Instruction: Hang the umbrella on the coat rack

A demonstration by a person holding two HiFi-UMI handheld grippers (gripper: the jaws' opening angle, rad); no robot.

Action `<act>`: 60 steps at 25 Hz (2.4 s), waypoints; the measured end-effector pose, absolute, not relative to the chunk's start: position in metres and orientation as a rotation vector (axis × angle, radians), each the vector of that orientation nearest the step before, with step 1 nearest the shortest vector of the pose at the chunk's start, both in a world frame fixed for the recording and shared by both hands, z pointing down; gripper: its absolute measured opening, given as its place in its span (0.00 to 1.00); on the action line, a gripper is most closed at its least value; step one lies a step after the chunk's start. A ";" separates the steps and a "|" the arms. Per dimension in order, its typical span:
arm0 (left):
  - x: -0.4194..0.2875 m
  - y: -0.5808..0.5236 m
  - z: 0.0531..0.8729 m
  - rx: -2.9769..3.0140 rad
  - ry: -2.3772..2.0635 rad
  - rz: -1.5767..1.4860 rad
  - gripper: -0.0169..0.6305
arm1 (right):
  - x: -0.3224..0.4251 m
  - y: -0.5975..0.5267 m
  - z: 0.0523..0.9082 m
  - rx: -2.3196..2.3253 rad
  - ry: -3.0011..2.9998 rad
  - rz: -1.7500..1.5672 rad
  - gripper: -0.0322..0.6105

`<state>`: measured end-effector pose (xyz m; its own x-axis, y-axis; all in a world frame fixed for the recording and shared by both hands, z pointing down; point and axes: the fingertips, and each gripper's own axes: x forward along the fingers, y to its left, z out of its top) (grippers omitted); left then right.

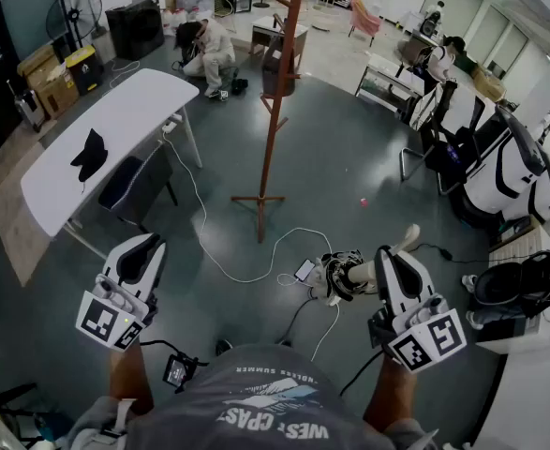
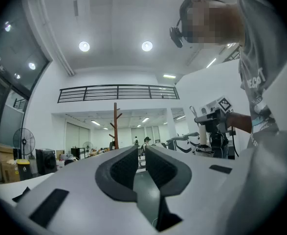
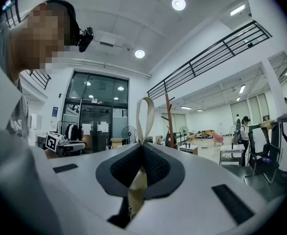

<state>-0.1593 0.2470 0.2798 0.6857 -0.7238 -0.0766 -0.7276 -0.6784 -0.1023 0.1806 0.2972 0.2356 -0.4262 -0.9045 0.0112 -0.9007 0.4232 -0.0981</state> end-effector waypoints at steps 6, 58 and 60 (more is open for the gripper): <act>-0.172 0.244 0.285 -2.781 1.189 0.057 0.11 | 0.168 0.293 0.236 -1.665 2.603 -0.132 0.09; -0.026 0.199 0.301 -2.642 1.472 -0.090 0.11 | 0.294 0.152 0.275 -1.229 2.706 -0.290 0.09; -0.022 0.197 0.303 -2.651 1.460 -0.095 0.11 | 0.298 0.152 0.277 -1.239 2.701 -0.296 0.09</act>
<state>-0.0222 0.1967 0.3027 0.5344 -0.8452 0.0000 -0.8381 -0.5299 -0.1296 0.2983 0.1516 0.2766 -0.6459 -0.7613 -0.0578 -0.7307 0.6383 -0.2422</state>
